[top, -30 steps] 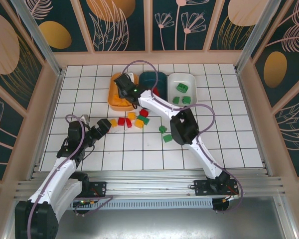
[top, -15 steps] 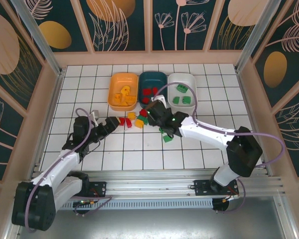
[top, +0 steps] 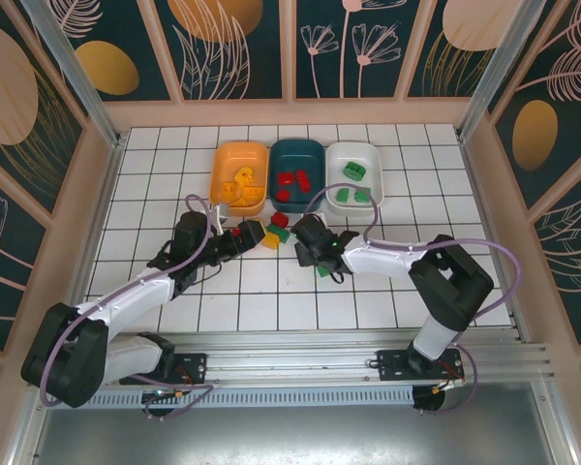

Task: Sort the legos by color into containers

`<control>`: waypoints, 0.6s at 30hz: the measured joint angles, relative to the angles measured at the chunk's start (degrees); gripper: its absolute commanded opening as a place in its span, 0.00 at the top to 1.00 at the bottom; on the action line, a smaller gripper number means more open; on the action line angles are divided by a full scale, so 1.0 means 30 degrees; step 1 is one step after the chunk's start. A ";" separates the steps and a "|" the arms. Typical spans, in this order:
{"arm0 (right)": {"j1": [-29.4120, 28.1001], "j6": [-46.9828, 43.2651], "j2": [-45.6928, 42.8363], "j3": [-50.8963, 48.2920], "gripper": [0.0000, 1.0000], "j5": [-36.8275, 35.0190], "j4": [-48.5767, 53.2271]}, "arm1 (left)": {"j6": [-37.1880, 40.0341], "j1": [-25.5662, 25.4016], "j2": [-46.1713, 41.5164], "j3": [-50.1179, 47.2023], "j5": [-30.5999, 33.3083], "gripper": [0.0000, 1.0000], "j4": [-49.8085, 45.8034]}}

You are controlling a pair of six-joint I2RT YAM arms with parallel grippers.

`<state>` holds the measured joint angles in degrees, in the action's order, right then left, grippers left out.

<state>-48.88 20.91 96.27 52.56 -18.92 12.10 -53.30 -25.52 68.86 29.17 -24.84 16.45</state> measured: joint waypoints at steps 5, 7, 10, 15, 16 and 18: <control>0.0452 -0.0138 0.0619 -0.0590 0.47 0.0262 -0.0867 | -0.0219 0.0000 0.0080 0.0102 0.0299 0.02 -0.0058; 0.0597 -0.0248 0.0765 -0.0860 0.52 0.0444 -0.1275 | -0.0299 0.0000 0.0248 0.0299 0.0357 0.02 -0.0073; 0.0656 -0.0495 0.0809 -0.1093 0.61 0.0911 -0.2033 | -0.0342 0.0000 0.0466 0.0619 0.0466 0.02 -0.0138; 0.0692 -0.0780 0.0823 -0.1377 0.68 0.1064 -0.3104 | -0.0350 -0.0007 0.0852 0.1122 0.0503 0.02 -0.0342; 0.0692 -0.0823 0.0823 -0.1421 0.68 0.1071 -0.3271 | -0.0350 -0.0022 0.0933 0.1224 0.0517 0.02 -0.0452; 0.0692 -0.0874 0.0816 -0.1501 0.69 0.1137 -0.3519 | -0.0350 -0.0058 0.0984 0.1406 0.0590 0.02 -0.0678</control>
<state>-46.81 18.28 98.72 48.05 -15.51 1.54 -54.35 -25.69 71.81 33.39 -23.07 14.41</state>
